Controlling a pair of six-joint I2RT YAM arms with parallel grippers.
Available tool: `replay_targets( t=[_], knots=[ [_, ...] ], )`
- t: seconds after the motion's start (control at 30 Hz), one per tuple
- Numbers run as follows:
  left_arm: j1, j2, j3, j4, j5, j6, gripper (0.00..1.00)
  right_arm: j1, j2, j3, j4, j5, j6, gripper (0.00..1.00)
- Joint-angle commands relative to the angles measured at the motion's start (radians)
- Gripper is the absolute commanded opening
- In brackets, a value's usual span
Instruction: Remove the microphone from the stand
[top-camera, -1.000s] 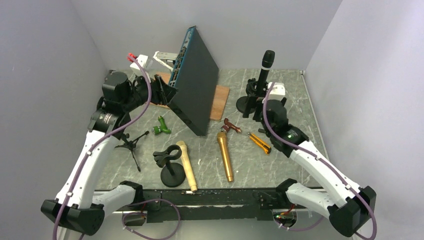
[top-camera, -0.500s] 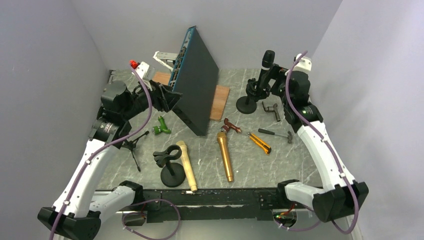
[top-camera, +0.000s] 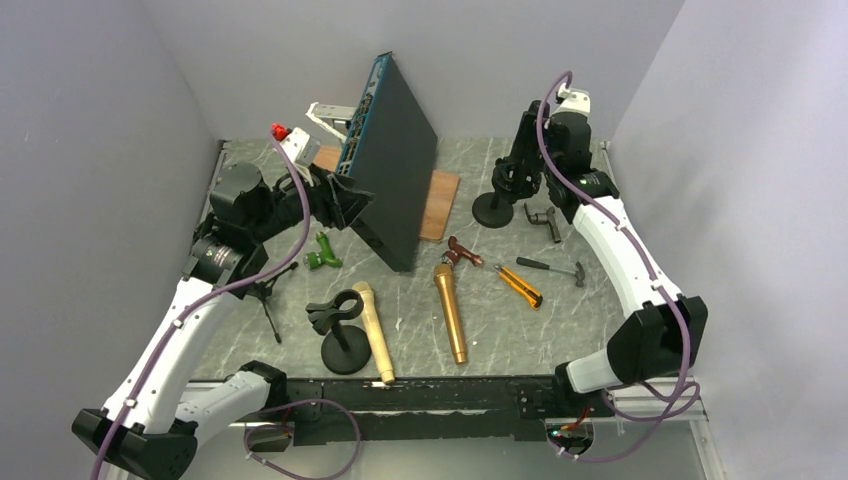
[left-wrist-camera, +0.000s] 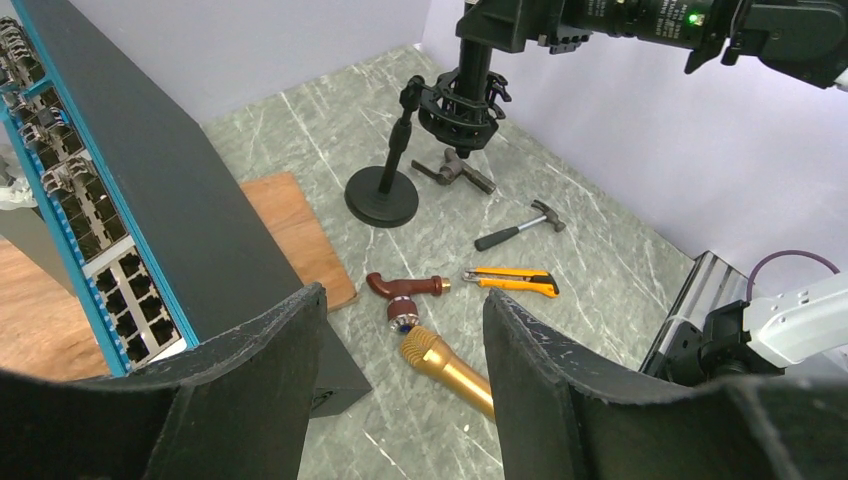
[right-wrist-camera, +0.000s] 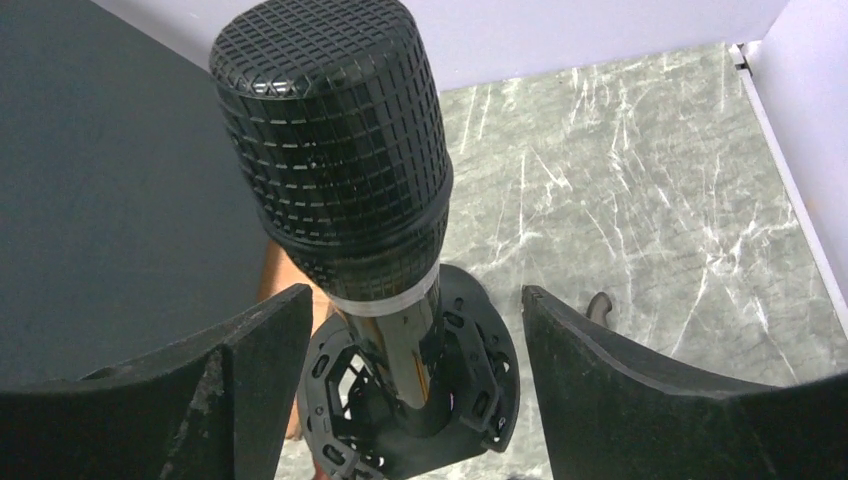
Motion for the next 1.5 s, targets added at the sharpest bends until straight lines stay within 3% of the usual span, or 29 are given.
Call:
replay_targets(
  t=[0.0, 0.37, 0.63, 1.0, 1.23, 1.47],
  knots=[
    [-0.004, -0.003, 0.010, 0.029, -0.003, 0.022, 0.62, -0.003, 0.029, 0.065, 0.025, 0.006, -0.039, 0.76],
    [-0.004, 0.010, 0.015, 0.021, 0.004, 0.022, 0.62, -0.003, 0.073, 0.085, 0.038, -0.064, -0.040, 0.47],
    [-0.004, 0.018, 0.016, 0.021, 0.006, 0.018, 0.61, -0.003, 0.049, 0.131, 0.036, -0.083, -0.065, 0.32],
    [-0.004, 0.027, 0.014, 0.022, 0.011, 0.011, 0.61, -0.003, -0.016, 0.189, 0.021, -0.106, -0.076, 0.31],
    [-0.004, 0.032, 0.014, 0.023, 0.017, 0.004, 0.61, -0.004, -0.154, 0.087, 0.065, -0.138, -0.041, 0.23],
    [-0.006, 0.035, 0.013, 0.023, 0.013, 0.002, 0.61, -0.004, -0.319, -0.083, 0.121, -0.316, 0.002, 0.16]
  ],
)
